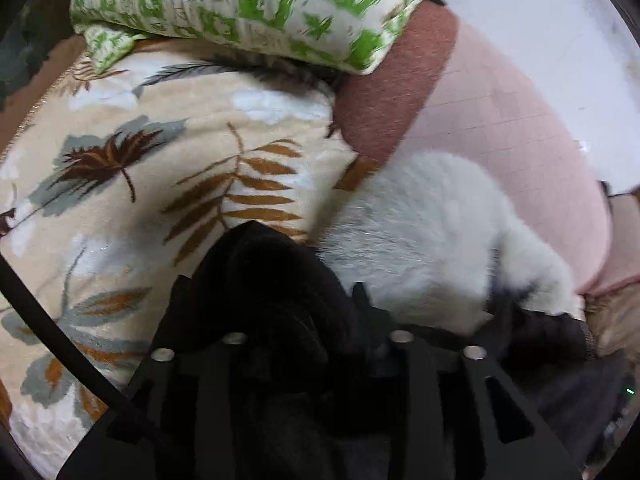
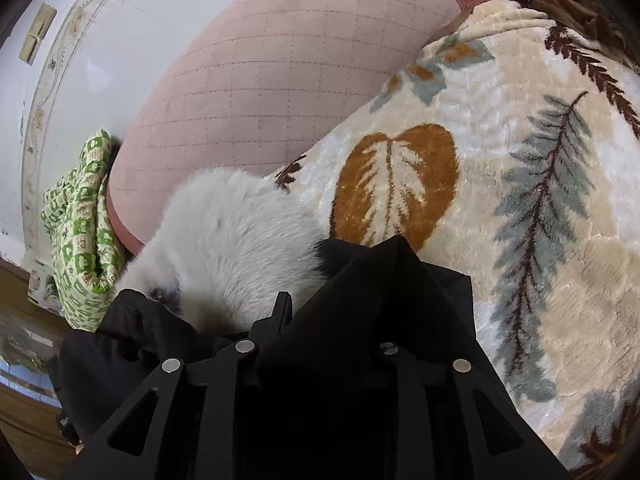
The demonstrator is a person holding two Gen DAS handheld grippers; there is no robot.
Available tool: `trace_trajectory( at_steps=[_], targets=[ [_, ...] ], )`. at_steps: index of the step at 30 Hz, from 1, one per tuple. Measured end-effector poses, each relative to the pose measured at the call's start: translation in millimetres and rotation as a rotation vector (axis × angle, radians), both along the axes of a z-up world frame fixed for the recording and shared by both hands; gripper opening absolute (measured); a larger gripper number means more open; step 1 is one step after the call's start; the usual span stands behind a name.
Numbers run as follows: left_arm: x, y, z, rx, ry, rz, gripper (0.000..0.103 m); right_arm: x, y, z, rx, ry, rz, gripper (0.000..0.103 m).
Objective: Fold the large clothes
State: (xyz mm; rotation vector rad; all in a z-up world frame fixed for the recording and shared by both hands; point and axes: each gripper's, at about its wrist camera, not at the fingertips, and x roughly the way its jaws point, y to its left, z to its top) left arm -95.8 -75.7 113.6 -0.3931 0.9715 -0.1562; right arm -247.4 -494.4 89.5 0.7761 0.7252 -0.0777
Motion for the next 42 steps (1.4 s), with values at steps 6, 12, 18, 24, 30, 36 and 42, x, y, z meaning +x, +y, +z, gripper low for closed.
trace_trajectory(
  at_steps=[6,12,18,24,30,36,42],
  targets=[
    [-38.9,39.6,56.5,-0.146,-0.110,0.045,0.075,-30.8,7.1,47.6,-0.148,-0.094,-0.076,0.098],
    [-99.1,60.9,91.9,-0.101,-0.190,0.067,0.076,-74.2,13.9,102.0,-0.261,-0.182,-0.121,0.098],
    [-188.4,58.6,70.1,0.004,-0.246,0.079,0.078,-120.5,77.8,126.6,-0.327,-0.238,0.054,0.069],
    [-232.4,52.1,18.4,0.045,-0.238,0.047,0.078,-127.9,171.1,114.5,-0.418,-0.264,0.266,0.055],
    [-232.5,69.2,4.1,0.140,-0.304,0.099,0.078,-54.8,223.9,80.9,-0.653,-0.167,0.245,0.055],
    [-213.2,90.5,-11.5,0.088,-0.207,0.091,0.078,32.9,214.1,40.6,-0.709,-0.049,0.115,0.064],
    [-207.6,100.0,-14.9,0.079,-0.185,0.116,0.078,82.7,193.6,10.4,-0.704,0.004,0.066,0.077]
  ],
)
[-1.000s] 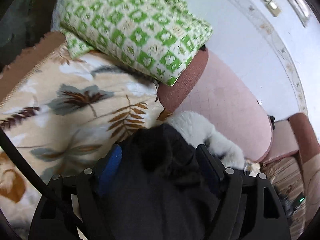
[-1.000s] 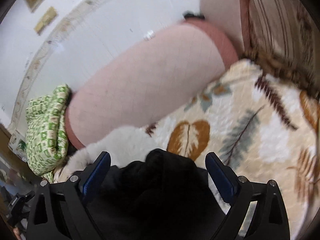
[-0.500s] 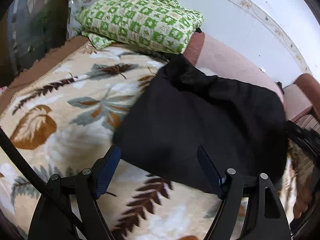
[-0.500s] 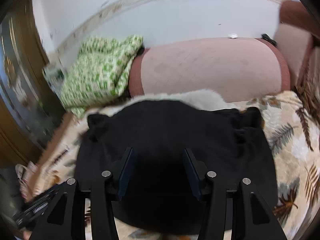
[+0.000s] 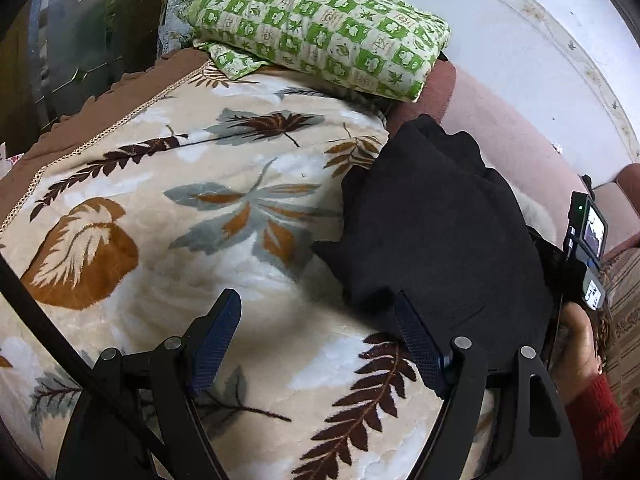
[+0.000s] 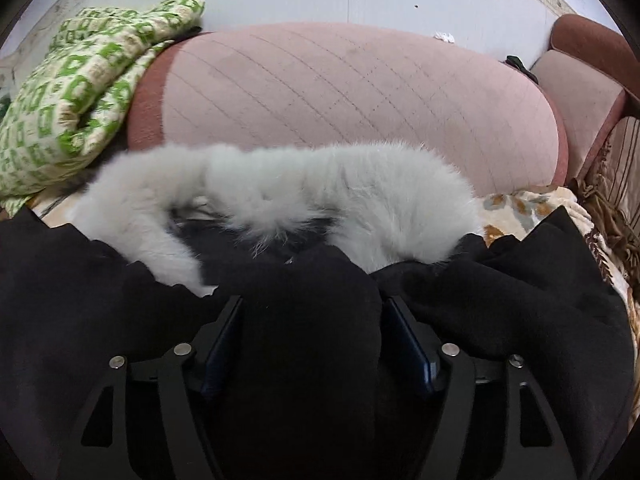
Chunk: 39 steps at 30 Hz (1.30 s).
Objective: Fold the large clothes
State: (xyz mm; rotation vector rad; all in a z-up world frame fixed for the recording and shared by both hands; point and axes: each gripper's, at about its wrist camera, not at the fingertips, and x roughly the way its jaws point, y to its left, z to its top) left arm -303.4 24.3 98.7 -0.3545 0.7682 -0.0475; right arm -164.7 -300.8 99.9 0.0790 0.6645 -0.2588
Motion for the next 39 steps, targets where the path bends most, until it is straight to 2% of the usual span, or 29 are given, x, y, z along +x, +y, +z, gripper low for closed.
trace_trajectory(
  at_steps=[4,6,9,13,16,18,20,23,26,29,34,36,39],
  targets=[
    [-1.4,-1.1,-0.5,0.008,0.003,-0.007,0.078,-0.6,5.6,9.2,-0.033,0.045,-0.002,0.078],
    [-4.1,-0.1,2.7,0.009,-0.006,-0.005,0.078,-11.8,12.1,27.2,-0.043,0.048,0.002,0.078],
    [-8.6,5.8,8.0,-0.006,-0.026,0.009,0.078,-46.6,22.4,60.8,0.011,-0.065,0.026,0.078],
    [-9.7,13.2,10.7,-0.018,-0.033,0.027,0.078,-76.6,55.9,84.2,0.094,-0.138,0.138,0.078],
    [-9.1,19.3,11.4,-0.043,-0.029,0.031,0.078,-74.8,95.5,78.8,0.119,-0.123,0.253,0.076],
    [-8.7,21.3,11.0,-0.054,-0.026,0.037,0.078,-54.1,127.9,62.3,0.073,-0.070,0.304,0.070],
    [-7.4,22.8,10.0,-0.061,-0.020,0.037,0.078,-30.0,154.2,43.0,0.006,-0.017,0.300,0.069],
    [-3.7,23.9,7.5,-0.070,-0.005,0.032,0.078,8.3,171.6,19.8,-0.121,0.018,0.250,0.078],
    [1.1,22.3,5.3,-0.071,0.006,0.020,0.078,32.9,162.3,11.3,-0.105,0.047,0.212,0.085],
    [4.1,19.0,1.5,-0.055,0.018,0.014,0.078,28.8,154.1,21.7,-0.064,0.064,0.225,0.085],
    [0.1,9.7,-1.4,-0.042,0.021,-0.008,0.078,-46.0,116.7,74.6,0.025,-0.100,0.264,0.085],
    [-3.5,4.3,0.2,-0.019,0.008,-0.009,0.078,-75.0,88.4,84.4,0.001,-0.134,0.234,0.085],
    [-6.0,-3.7,-0.1,0.012,-0.002,-0.015,0.078,-97.9,39.2,80.3,-0.018,-0.120,0.160,0.085]
  ],
)
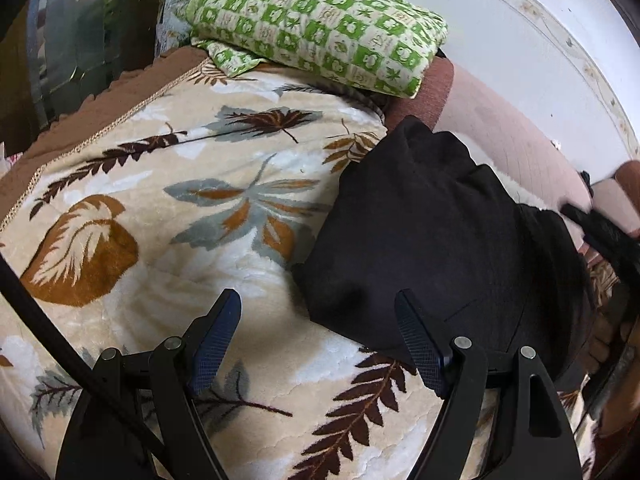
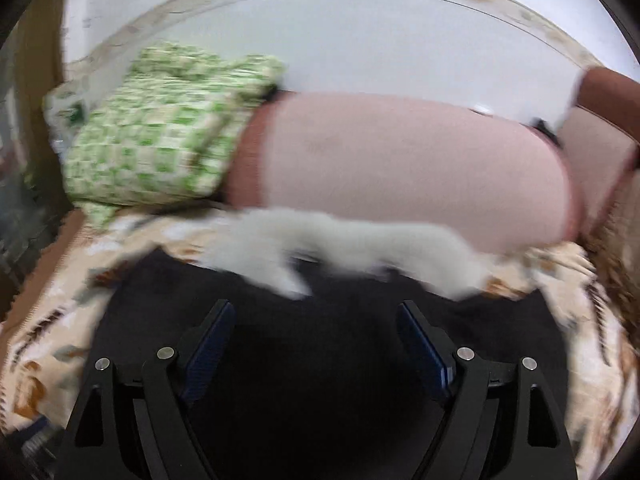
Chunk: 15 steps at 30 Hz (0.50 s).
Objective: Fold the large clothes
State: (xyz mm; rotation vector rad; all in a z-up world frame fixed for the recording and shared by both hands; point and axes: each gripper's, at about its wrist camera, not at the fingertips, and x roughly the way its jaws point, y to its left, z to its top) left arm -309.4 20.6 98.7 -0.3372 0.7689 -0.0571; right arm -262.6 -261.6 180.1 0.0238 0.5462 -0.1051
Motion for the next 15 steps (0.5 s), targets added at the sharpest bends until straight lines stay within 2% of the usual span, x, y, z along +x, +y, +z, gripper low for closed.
trace_trajectory(
  at_steps=[4,5,6,7,8,10,12,15],
  targets=[
    [3.2,-5.0,-5.4,0.019,0.017,-0.012,0.078,-5.1,-90.5,-30.5,0.048,0.061,-0.191,0.078],
    [4.1,-5.3,-6.3,0.018,0.021,-0.012,0.078,-5.0,-110.3,-37.8,0.061,0.079,-0.261,0.073],
    [5.7,-5.3,-7.4,0.020,0.023,-0.011,0.078,-3.8,-138.1,-50.5,0.097,0.100,-0.345,0.072],
    [6.5,-5.7,-7.7,0.024,0.024,-0.008,0.078,-4.9,-157.7,-56.7,0.147,0.104,-0.379,0.072],
    [8.5,-5.6,-8.4,0.030,0.026,-0.004,0.078,-8.0,-182.1,-66.9,0.235,0.103,-0.432,0.072],
    [11.3,-5.4,-9.7,0.033,0.032,-0.004,0.078,-12.1,-208.2,-79.3,0.316,0.103,-0.502,0.072],
    [13.0,-5.7,-10.3,0.035,0.036,-0.006,0.078,-7.2,-219.7,-86.8,0.319,0.120,-0.547,0.074],
    [11.8,-6.1,-9.2,0.042,0.033,-0.007,0.078,0.8,-219.2,-88.0,0.311,0.160,-0.541,0.077]
  ],
)
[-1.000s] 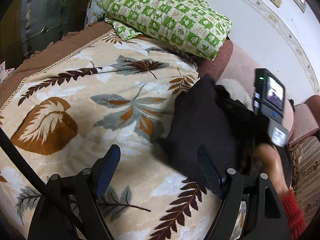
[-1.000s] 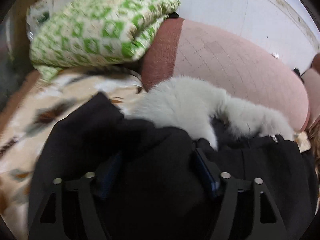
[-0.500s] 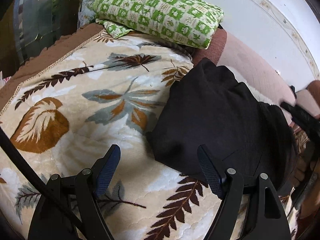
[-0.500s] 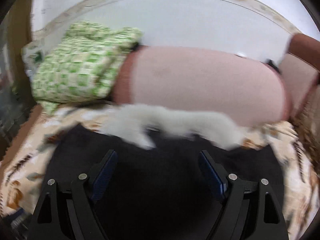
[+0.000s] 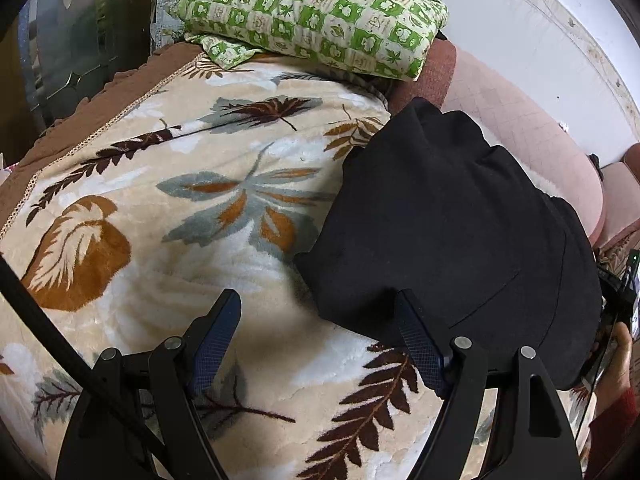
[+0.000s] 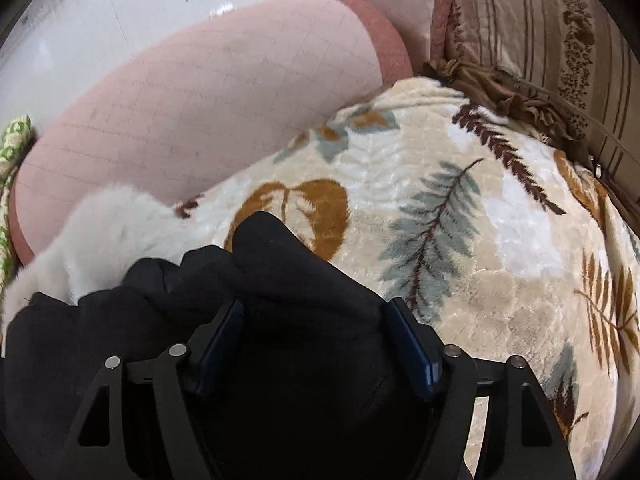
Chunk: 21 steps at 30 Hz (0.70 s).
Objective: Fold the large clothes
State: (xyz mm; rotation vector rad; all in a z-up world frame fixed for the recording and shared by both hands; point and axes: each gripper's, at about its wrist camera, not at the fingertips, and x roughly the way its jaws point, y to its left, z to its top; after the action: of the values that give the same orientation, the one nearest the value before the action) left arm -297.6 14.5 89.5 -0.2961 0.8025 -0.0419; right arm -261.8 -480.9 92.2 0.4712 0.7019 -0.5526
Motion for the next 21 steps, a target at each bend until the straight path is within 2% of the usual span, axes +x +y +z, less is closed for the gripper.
trace_trajectory(
  at_steps=[2,5,9,13,16,19,21],
  targets=[
    [-1.2,1.2,1.2,0.000,-0.004,0.000,0.078,1.7,13.2,7.5,-0.055,0.012,-0.001,0.078],
    [-3.7,3.4,3.4,-0.011,-0.012,0.005,0.078,-17.2,35.8,32.5,-0.150,-0.026,0.021,0.078],
    [-8.7,4.1,7.7,0.001,-0.029,0.020,0.078,-47.7,74.4,64.4,-0.195,-0.104,0.131,0.078],
    [-14.3,5.4,12.6,0.012,-0.051,0.031,0.078,-64.2,137.3,81.5,-0.205,-0.165,0.317,0.078],
    [-15.2,8.3,14.5,0.006,-0.054,0.034,0.078,-52.0,182.5,71.1,-0.197,-0.146,0.449,0.078],
    [-12.9,12.9,14.8,-0.007,-0.045,0.040,0.078,-23.2,209.8,44.5,-0.242,-0.070,0.486,0.078],
    [-10.4,14.7,15.0,-0.010,-0.036,0.041,0.078,-3.3,219.0,21.8,-0.303,-0.022,0.460,0.089]
  ],
)
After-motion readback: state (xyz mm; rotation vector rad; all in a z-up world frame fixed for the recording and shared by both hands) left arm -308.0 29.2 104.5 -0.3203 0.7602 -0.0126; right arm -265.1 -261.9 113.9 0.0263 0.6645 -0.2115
